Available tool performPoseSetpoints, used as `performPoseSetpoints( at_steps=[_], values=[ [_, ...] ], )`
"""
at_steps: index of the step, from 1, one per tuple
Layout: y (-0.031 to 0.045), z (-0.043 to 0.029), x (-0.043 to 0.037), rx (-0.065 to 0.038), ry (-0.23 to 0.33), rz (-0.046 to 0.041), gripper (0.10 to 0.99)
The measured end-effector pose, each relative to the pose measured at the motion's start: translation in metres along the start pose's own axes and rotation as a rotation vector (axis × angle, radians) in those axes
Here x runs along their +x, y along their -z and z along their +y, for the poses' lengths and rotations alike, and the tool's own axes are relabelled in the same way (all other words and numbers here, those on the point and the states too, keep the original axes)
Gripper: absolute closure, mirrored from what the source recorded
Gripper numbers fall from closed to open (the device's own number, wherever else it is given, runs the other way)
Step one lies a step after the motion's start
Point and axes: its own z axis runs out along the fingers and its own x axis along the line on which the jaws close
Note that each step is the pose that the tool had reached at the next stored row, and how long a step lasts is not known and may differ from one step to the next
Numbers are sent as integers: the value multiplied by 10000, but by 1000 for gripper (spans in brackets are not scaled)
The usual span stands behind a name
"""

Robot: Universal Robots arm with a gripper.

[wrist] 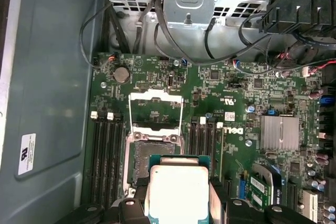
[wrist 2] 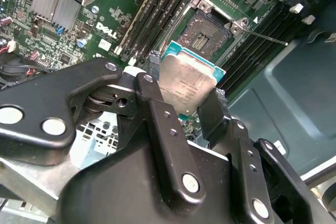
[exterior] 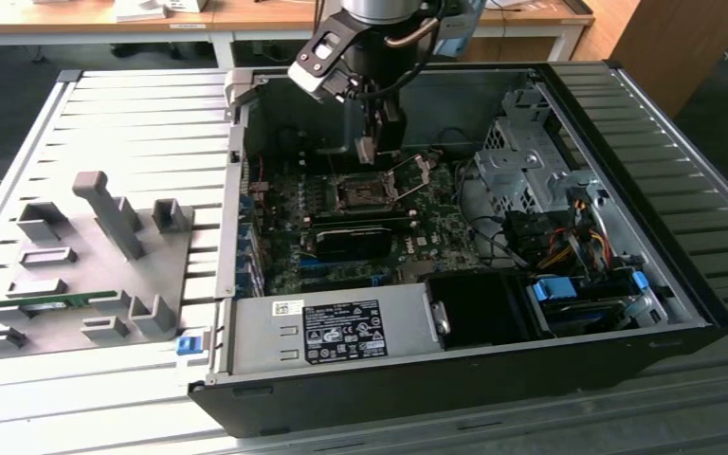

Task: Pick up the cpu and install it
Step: 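Place the cpu into insertion slot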

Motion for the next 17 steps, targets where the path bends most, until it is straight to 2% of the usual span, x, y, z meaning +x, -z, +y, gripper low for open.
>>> performPoseSetpoints(
  at_steps=[3, 9, 12, 17],
  values=[
    [-28, -2, 17, 7, -2, -2, 549],
    [-112, -4, 137, 25, -2, 1, 549],
    [-161, -12, 162, 39, -3, 4, 549],
    [-248, -19, 207, 114, -6, 5, 549]
  ],
)
